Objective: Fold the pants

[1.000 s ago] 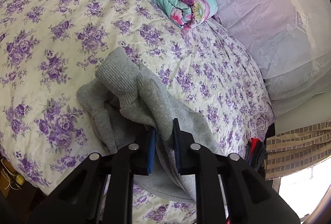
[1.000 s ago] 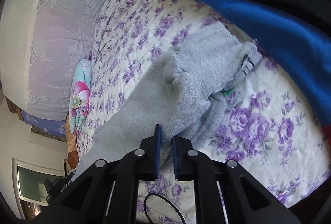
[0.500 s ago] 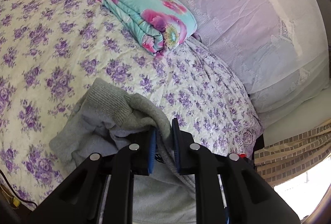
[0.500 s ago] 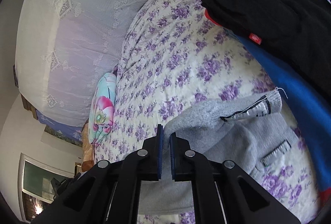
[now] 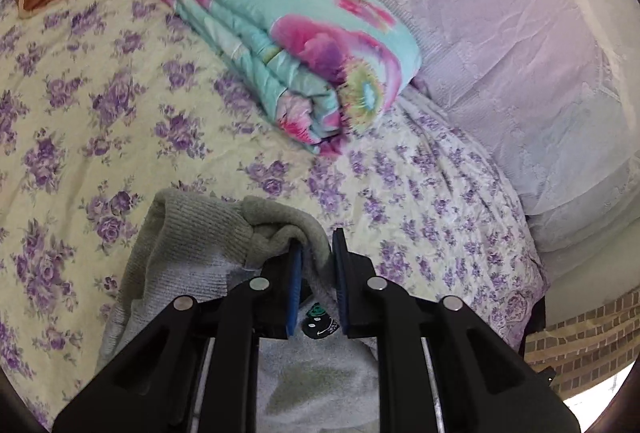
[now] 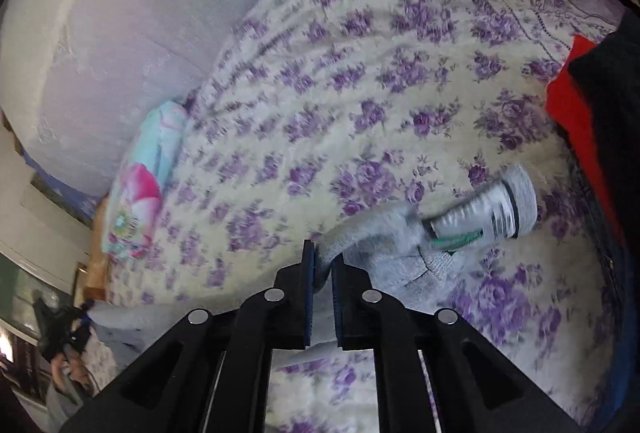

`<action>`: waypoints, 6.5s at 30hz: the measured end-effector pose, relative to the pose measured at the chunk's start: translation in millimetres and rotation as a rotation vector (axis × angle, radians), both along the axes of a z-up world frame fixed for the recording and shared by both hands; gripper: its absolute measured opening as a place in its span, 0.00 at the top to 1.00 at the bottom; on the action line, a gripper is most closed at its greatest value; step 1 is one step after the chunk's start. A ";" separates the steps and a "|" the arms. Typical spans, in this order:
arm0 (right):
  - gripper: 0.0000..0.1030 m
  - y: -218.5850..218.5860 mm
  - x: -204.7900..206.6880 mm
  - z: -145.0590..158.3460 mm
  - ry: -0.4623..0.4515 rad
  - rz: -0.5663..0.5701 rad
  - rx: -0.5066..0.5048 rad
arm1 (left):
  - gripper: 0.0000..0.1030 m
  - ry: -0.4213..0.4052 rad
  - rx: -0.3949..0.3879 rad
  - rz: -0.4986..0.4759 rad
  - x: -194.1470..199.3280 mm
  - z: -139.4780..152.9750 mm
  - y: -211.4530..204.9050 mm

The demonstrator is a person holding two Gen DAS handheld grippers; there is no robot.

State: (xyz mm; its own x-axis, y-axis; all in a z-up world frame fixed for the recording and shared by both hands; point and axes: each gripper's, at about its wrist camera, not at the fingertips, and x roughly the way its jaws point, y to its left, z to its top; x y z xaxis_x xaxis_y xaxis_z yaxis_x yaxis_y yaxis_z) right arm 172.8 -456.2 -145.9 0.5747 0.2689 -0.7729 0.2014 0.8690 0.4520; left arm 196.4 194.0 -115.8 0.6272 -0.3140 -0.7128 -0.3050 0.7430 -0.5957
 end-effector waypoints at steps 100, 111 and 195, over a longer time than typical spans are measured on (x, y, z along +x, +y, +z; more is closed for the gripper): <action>0.70 -22.6 -307.4 -63.8 0.157 -0.240 0.190 | 0.78 0.179 -0.143 0.099 -223.9 -77.1 66.5; 0.52 -58.3 -292.2 28.9 -0.103 -0.319 0.123 | 0.40 0.081 -0.087 0.224 -231.5 -15.0 106.4; 0.93 143.3 69.3 18.0 -0.194 0.996 -0.470 | 0.89 0.247 0.207 0.009 -6.4 -17.7 37.0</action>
